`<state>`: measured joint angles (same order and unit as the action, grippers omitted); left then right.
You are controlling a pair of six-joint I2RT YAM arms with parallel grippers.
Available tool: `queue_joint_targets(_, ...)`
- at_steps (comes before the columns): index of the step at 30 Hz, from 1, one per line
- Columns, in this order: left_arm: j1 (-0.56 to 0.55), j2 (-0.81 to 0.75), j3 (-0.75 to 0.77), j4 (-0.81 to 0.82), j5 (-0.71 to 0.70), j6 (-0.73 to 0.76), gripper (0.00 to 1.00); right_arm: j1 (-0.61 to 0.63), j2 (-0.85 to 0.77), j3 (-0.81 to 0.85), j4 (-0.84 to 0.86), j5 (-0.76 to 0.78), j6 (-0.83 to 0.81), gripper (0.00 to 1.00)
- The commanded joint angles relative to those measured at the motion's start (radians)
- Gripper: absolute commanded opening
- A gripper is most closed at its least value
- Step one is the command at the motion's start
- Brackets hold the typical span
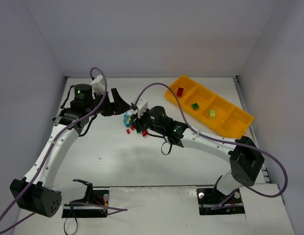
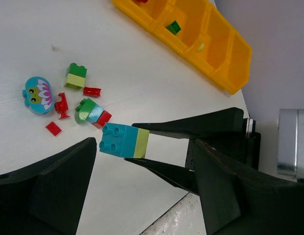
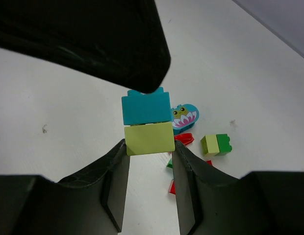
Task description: Sort the legos into containers by color
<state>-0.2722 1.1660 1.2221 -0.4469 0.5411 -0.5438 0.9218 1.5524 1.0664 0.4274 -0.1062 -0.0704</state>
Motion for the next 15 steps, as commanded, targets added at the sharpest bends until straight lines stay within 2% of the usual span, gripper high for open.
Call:
queue_joint_targets(1,0.010,0.024,0.051,0.091,0.080,-0.019,0.72,-0.009,-0.084,0.009,0.060,0.034,-0.014,0.00)
queue_joint_targets(11,0.031,0.103,0.054,0.092,0.128,-0.034,0.68,-0.029,-0.114,-0.005,0.059,0.043,-0.016,0.00)
queue_joint_targets(15,0.039,0.121,0.057,0.140,0.200,-0.054,0.63,-0.032,-0.118,-0.009,0.060,0.045,-0.014,0.00)
